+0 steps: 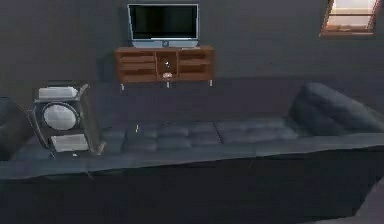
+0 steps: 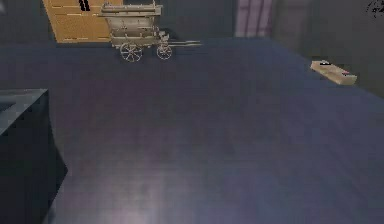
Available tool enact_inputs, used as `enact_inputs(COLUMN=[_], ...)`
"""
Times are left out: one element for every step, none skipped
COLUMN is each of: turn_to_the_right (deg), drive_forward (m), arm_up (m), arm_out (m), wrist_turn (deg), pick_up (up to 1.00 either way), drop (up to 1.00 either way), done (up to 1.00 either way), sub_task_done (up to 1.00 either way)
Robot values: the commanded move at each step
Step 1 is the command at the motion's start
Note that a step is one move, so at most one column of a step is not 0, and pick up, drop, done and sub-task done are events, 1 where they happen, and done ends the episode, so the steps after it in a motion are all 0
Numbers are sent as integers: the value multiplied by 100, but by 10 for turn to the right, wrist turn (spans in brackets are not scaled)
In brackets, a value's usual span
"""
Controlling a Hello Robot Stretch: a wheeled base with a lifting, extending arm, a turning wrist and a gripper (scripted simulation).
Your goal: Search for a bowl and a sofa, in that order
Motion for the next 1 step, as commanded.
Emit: enact_inputs(turn_to_the_right=[0], drive_forward=[0], arm_up=[0], arm_out=[0], wrist_turn=[0], pick_up=[0], drop=[0], done=[100], sub_task_done=[0])
